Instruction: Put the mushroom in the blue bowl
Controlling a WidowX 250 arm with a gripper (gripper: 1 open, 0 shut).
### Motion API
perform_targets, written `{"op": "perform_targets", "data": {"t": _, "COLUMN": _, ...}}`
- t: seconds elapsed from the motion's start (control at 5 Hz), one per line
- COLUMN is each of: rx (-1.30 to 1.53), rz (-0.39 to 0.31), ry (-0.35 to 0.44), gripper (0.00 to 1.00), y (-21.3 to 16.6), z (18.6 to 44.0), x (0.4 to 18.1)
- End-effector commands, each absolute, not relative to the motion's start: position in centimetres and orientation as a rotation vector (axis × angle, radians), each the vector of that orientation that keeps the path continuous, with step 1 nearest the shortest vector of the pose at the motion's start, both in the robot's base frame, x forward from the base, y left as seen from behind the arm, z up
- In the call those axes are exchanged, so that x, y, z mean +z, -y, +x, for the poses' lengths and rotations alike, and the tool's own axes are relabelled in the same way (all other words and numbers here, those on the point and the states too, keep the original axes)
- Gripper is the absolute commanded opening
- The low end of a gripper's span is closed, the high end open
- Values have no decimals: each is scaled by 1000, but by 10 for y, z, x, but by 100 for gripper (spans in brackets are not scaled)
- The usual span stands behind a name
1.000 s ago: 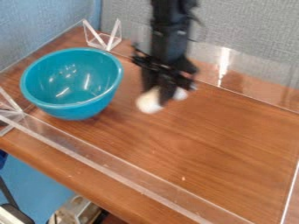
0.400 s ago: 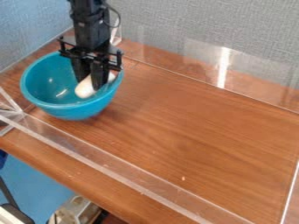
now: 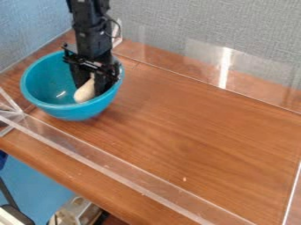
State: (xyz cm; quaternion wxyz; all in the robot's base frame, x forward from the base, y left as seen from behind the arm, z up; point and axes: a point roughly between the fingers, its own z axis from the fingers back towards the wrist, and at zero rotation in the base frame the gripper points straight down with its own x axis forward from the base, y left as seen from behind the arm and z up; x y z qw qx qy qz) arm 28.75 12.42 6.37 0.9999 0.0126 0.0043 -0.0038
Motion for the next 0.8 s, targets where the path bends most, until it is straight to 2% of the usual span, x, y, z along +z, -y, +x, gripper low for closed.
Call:
{"op": "perform_targets", "data": {"t": 0.0, "rx": -80, "rz": 45, "ry": 27, "gripper": 100, "y": -134, "z": 291, "x": 68}}
{"op": "perform_targets", "data": {"t": 0.4, "rx": 27, "rz": 49, "ry": 21, "gripper": 100, "y": -130, "z": 287, "x": 67}}
{"op": "perform_targets", "data": {"t": 0.6, "rx": -17, "rz": 50, "ry": 21, "gripper": 100, "y": -131, "z": 289, "x": 68}}
